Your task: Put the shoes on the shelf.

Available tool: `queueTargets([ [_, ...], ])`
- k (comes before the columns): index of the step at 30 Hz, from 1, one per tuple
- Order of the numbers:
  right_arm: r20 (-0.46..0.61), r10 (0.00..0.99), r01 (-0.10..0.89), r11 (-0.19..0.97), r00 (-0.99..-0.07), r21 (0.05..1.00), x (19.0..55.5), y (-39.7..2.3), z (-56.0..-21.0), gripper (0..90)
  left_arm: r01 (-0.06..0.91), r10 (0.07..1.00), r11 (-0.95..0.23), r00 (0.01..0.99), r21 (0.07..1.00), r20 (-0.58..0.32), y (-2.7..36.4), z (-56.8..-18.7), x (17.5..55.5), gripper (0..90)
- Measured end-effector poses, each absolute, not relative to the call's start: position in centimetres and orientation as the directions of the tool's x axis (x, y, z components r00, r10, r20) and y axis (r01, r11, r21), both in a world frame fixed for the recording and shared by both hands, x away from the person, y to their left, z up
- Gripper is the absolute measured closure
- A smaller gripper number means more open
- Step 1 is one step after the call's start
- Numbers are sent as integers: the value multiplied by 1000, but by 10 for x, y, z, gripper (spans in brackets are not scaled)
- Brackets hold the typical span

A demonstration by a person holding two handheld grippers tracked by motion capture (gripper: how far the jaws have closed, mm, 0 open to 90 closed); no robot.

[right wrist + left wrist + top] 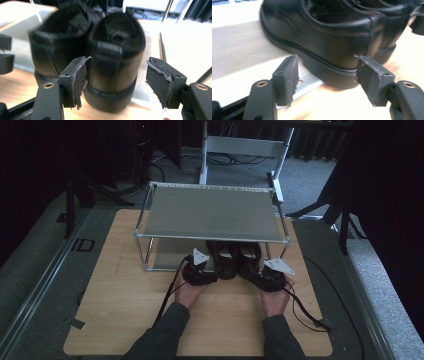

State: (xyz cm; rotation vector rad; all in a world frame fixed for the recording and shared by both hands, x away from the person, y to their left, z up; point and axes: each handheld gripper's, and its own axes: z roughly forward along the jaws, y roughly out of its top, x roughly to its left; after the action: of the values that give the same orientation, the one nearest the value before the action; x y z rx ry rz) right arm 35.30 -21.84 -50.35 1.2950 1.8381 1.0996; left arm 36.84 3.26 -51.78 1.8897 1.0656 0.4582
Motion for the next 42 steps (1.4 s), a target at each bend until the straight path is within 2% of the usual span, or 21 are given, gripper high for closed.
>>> queueTargets([
  [5, -5, 936, 460, 179, -353, 870, 359, -221, -516, 331, 486, 803, -272, 590, 830, -82, 17, -524, 368, 237],
  [9, -1, 928, 476, 192, -372, 858, 366, -218, -523, 346, 494, 801, -291, 594, 819, -74, 11, -527, 371, 222],
  [11, 19, 933, 480, 168, -359, 861, 368, -217, -523, 346, 496, 803, -306, 593, 813, -59, 6, -530, 375, 236],
  [14, 43, 936, 483, 141, -350, 864, 368, -216, -523, 351, 498, 805, -312, 591, 810, -53, 5, -533, 378, 319],
  [18, 104, 926, 490, 94, -362, 867, 368, -215, -519, 375, 492, 806, -318, 590, 810, -42, 12, -532, 379, 355],
  [21, 96, 912, 477, 116, -398, 871, 365, -208, -518, 402, 501, 817, -290, 573, 815, -61, 22, -531, 380, 365],
  [27, 61, 911, 475, 155, -408, 866, 365, -207, -523, 373, 497, 807, -290, 586, 818, -70, 22, -532, 380, 416],
  [39, 53, 916, 472, 154, -397, 868, 370, -209, -525, 356, 507, 808, -272, 582, 818, -93, 19, -533, 383, 413],
  [42, 73, 915, 490, 144, -396, 860, 364, -214, -523, 336, 516, 811, -268, 576, 814, -98, 24, -531, 380, 379],
])
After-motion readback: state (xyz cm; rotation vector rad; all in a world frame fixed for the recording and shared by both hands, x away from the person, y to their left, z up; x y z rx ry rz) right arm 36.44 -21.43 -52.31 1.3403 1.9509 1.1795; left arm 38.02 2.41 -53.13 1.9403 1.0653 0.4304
